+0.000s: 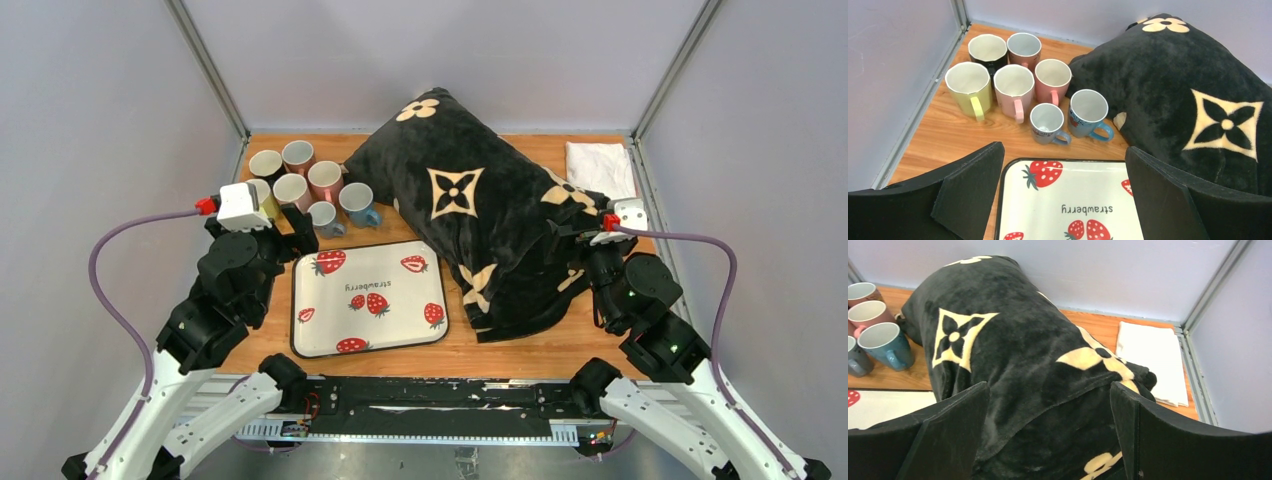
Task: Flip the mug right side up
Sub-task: Reset both arms
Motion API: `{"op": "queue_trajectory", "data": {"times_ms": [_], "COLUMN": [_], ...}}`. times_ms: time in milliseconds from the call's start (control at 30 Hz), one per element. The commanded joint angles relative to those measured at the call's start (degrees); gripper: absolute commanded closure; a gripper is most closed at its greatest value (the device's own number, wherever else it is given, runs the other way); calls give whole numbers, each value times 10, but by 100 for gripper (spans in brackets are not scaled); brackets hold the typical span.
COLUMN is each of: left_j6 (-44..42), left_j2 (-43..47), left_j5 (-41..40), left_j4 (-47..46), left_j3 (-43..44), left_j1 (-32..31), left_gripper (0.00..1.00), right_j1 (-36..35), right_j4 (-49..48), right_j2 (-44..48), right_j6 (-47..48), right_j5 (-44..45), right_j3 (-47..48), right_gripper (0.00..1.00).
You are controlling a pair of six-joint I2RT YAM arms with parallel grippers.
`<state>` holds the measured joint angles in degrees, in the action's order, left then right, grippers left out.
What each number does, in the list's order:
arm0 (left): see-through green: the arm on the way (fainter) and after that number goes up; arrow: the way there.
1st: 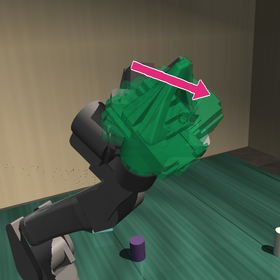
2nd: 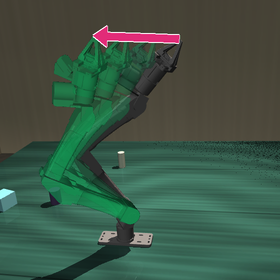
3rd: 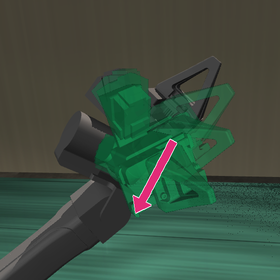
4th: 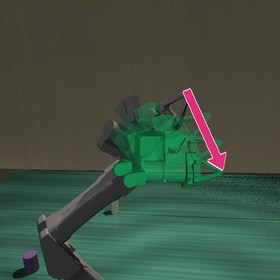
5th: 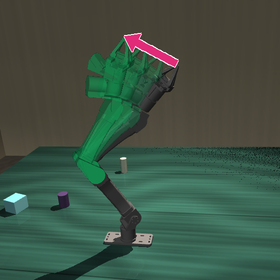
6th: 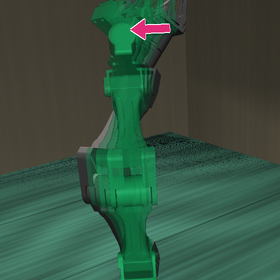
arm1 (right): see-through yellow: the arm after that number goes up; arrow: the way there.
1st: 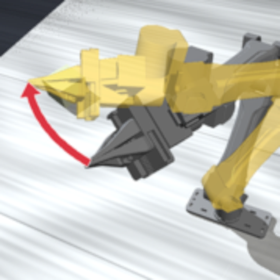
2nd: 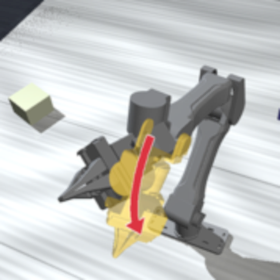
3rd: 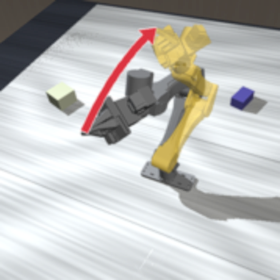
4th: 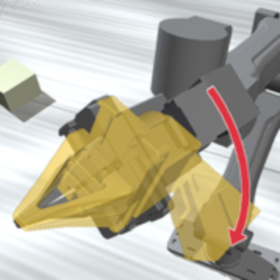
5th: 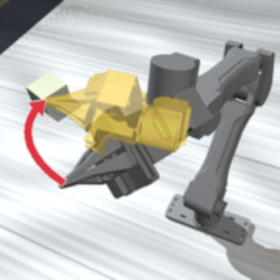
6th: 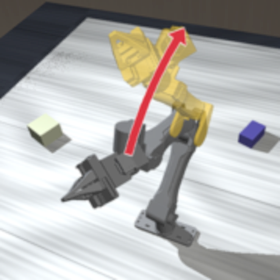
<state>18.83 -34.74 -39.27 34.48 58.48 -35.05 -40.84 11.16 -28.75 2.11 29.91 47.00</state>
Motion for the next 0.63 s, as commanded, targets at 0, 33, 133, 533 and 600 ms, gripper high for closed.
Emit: {"op": "queue_trajectory", "data": {"times_ms": [0,33,133,533,600], "left_j6": [-12,-13,-17,-27,-24], "left_j2": [-1,-1,3,4,5], "left_j5": [-11,-10,-9,12,10], "left_j4": [-27,-31,-37,-54,-51], "left_j3": [-4,-6,-14,-28,-26], "left_j1": [1,1,1,1,1], "left_gripper": [0,0,0,0,0], "right_j1": [6,6,7,7,7], "right_j4": [-36,-40,-53,-66,-67], "right_j2": [12,13,14,10,10], "right_j6": [7,7,5,0,-2], "right_j5": [51,52,60,71,75], "right_j3": [-16,-18,-25,-40,-41], "right_gripper": [7,7,7,6,6]}}
